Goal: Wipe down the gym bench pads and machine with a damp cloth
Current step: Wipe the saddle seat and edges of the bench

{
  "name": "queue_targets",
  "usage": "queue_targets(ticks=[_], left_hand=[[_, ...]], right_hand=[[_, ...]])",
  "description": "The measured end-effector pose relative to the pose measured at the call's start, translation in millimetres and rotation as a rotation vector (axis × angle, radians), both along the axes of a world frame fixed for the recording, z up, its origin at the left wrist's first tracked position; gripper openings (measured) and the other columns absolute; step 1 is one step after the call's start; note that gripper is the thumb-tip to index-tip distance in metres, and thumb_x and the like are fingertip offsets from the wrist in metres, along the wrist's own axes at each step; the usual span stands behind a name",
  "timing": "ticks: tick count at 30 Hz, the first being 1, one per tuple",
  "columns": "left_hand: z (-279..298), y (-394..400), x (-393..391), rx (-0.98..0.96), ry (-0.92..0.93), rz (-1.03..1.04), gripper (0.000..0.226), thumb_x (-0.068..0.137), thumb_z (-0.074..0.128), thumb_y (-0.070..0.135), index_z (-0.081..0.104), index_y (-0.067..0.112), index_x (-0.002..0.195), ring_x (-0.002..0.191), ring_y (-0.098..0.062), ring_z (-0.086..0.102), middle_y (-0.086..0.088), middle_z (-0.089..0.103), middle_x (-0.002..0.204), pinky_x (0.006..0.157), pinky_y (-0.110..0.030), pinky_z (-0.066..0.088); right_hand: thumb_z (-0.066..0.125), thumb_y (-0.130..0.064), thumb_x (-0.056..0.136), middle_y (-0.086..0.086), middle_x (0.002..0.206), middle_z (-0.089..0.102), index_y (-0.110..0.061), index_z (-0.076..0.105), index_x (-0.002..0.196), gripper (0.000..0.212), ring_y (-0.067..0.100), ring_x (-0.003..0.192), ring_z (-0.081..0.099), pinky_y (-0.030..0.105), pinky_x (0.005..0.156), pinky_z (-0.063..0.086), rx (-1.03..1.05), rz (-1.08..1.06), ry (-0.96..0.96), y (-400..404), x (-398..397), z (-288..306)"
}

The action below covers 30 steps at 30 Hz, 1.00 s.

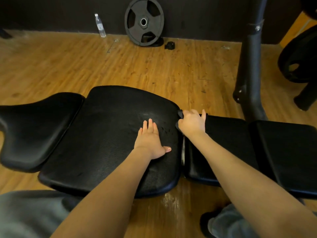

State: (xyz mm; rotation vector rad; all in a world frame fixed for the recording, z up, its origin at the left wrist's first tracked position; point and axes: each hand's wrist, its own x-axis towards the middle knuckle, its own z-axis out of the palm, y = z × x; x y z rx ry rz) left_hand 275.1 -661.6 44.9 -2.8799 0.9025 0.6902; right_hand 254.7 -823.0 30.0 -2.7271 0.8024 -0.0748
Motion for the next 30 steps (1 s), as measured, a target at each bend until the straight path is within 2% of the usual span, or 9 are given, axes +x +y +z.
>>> queue_targets(ticks=[6, 11, 17, 19, 21, 24, 26, 30], left_hand=[[1, -1, -2, -0.004, -0.005, 0.012, 0.105, 0.087, 0.050, 0.062, -0.012, 0.001, 0.148, 0.145, -0.030, -0.015, -0.015, -0.019, 0.156, 0.118, -0.040, 0.000], [3, -1, -4, -0.005, -0.008, 0.019, 0.106, 0.087, 0.050, 0.061, -0.011, 0.001, 0.149, 0.145, -0.031, -0.013, -0.015, -0.017, 0.157, 0.118, -0.041, 0.002], [4, 3, -6, -0.011, -0.030, 0.004, 0.104, 0.087, 0.049, 0.062, -0.009, 0.001, 0.149, 0.145, -0.030, -0.011, -0.015, -0.014, 0.157, 0.118, -0.041, 0.005], [4, 4, -7, -0.018, -0.030, 0.000, 0.104, 0.087, 0.048, 0.063, -0.008, 0.001, 0.150, 0.146, -0.029, -0.011, -0.015, -0.013, 0.158, 0.118, -0.041, 0.005], [3, 6, -7, -0.027, -0.041, -0.004, 0.103, 0.088, 0.047, 0.064, -0.007, 0.002, 0.150, 0.146, -0.028, -0.010, -0.013, -0.012, 0.158, 0.118, -0.040, 0.005], [0, 9, -8, -0.039, -0.059, -0.020, 0.100, 0.088, 0.043, 0.064, -0.006, 0.003, 0.150, 0.146, -0.028, -0.009, -0.013, -0.011, 0.158, 0.118, -0.039, 0.005], [-2, 11, -7, -0.052, -0.063, -0.030, 0.100, 0.089, 0.042, 0.065, -0.006, 0.003, 0.150, 0.146, -0.028, -0.009, -0.012, -0.012, 0.158, 0.119, -0.039, 0.004], [-5, 12, -6, -0.071, -0.063, -0.032, 0.098, 0.089, 0.040, 0.065, -0.008, 0.004, 0.150, 0.146, -0.026, -0.012, -0.011, -0.014, 0.158, 0.118, -0.038, 0.001]], right_hand=[[0.049, -0.021, 0.090, 0.005, 0.125, 0.054, -0.009, 0.050, 0.124, 0.036, 0.016, 0.134, 0.031, 0.046, 0.116, -0.002, -0.032, 0.097, 0.033, 32, -45, 2], [0.046, -0.024, 0.093, 0.002, 0.126, 0.054, -0.012, 0.043, 0.132, 0.040, 0.015, 0.133, 0.031, 0.044, 0.116, 0.001, -0.045, 0.146, 0.053, 59, -92, 2], [0.047, -0.020, 0.092, 0.001, 0.132, 0.049, -0.012, 0.039, 0.134, 0.044, 0.016, 0.129, 0.039, 0.042, 0.116, 0.003, 0.003, 0.164, -0.042, 80, -132, -8], [0.057, -0.016, 0.086, 0.004, 0.122, 0.057, -0.009, 0.050, 0.126, 0.041, 0.020, 0.120, 0.050, 0.048, 0.114, 0.014, -0.034, 0.165, -0.094, 84, -138, -12], [0.074, -0.012, 0.069, 0.006, 0.100, 0.067, -0.007, 0.061, 0.108, 0.041, 0.023, 0.100, 0.064, 0.054, 0.103, 0.033, -0.122, 0.160, -0.170, 83, -136, -21], [0.080, -0.012, 0.059, 0.004, 0.084, 0.067, -0.009, 0.064, 0.100, 0.044, 0.022, 0.089, 0.066, 0.055, 0.095, 0.042, -0.181, 0.148, -0.204, 75, -123, -30], [0.074, -0.010, 0.066, 0.005, 0.085, 0.065, -0.008, 0.062, 0.104, 0.040, 0.024, 0.092, 0.063, 0.055, 0.098, 0.039, -0.215, 0.126, -0.204, 65, -104, -28], [0.046, -0.005, 0.087, 0.008, 0.104, 0.057, -0.010, 0.043, 0.123, 0.037, 0.025, 0.118, 0.041, 0.050, 0.111, 0.013, -0.123, 0.058, -0.068, 29, -38, -10]])
